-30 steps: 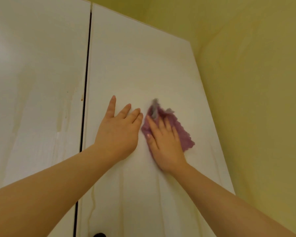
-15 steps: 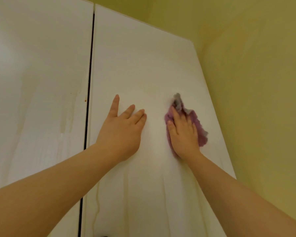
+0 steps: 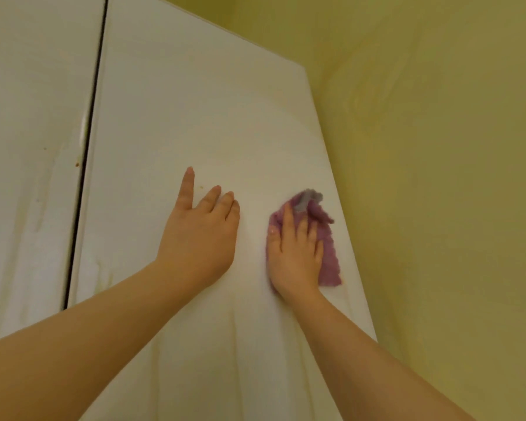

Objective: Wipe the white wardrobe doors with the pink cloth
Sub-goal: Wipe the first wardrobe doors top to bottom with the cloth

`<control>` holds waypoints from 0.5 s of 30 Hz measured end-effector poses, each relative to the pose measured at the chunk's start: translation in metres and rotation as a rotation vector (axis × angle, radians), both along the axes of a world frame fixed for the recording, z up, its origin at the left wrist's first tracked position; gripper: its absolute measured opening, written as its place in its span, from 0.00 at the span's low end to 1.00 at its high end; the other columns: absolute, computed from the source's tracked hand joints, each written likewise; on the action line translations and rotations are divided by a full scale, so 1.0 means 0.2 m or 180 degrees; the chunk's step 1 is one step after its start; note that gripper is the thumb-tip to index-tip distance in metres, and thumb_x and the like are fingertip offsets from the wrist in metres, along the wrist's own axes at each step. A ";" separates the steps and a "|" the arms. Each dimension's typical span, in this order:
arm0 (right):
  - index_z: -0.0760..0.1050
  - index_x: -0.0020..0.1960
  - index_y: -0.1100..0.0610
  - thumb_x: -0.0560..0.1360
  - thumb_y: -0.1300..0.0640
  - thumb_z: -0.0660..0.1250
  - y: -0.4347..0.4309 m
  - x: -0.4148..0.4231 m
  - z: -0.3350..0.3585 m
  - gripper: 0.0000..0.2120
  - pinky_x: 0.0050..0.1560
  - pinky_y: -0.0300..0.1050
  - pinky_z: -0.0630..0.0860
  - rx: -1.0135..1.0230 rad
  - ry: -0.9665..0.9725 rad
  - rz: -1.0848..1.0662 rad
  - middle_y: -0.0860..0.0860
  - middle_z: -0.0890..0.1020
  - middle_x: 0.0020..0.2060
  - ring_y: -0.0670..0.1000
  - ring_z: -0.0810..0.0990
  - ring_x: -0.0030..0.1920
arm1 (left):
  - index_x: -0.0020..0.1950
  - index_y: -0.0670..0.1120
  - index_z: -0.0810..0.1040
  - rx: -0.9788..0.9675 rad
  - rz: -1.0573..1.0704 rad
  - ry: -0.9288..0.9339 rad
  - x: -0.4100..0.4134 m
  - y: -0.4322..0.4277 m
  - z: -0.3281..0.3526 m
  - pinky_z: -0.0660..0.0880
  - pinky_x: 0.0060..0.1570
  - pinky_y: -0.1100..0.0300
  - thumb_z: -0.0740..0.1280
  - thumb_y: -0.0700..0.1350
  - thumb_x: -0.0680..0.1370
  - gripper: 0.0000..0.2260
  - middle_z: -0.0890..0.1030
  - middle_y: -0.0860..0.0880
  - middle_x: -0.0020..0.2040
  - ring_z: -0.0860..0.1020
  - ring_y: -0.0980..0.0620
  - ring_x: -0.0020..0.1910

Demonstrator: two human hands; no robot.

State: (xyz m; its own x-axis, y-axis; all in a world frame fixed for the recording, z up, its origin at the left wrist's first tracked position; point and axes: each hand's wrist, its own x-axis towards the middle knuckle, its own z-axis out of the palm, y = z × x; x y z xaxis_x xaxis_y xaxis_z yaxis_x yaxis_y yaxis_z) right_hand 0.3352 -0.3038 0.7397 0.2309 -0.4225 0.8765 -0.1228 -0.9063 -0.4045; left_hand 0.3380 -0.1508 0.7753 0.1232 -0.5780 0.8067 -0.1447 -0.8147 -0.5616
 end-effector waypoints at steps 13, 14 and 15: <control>0.42 0.76 0.43 0.81 0.45 0.43 -0.29 -0.07 0.01 0.24 0.73 0.54 0.42 0.0570 -0.0105 -0.0007 0.49 0.45 0.76 0.51 0.42 0.75 | 0.76 0.37 0.46 0.0084 0.0119 -0.0200 0.01 -0.05 -0.01 0.31 0.68 0.41 0.42 0.41 0.81 0.24 0.49 0.39 0.77 0.50 0.40 0.76; 0.42 0.75 0.43 0.81 0.45 0.43 -0.25 -0.05 0.00 0.24 0.72 0.53 0.42 0.0294 -0.0056 -0.0040 0.49 0.45 0.76 0.51 0.42 0.75 | 0.76 0.36 0.46 0.0068 0.0094 -0.0200 0.01 -0.05 -0.01 0.32 0.68 0.41 0.42 0.41 0.81 0.23 0.50 0.39 0.77 0.50 0.40 0.76; 0.42 0.75 0.43 0.81 0.44 0.43 -0.23 -0.04 -0.01 0.24 0.73 0.53 0.41 -0.0044 -0.0029 -0.0055 0.49 0.46 0.76 0.52 0.42 0.75 | 0.76 0.36 0.46 0.0057 0.0072 -0.0205 0.00 -0.06 -0.01 0.32 0.68 0.41 0.42 0.41 0.81 0.23 0.50 0.39 0.77 0.51 0.40 0.76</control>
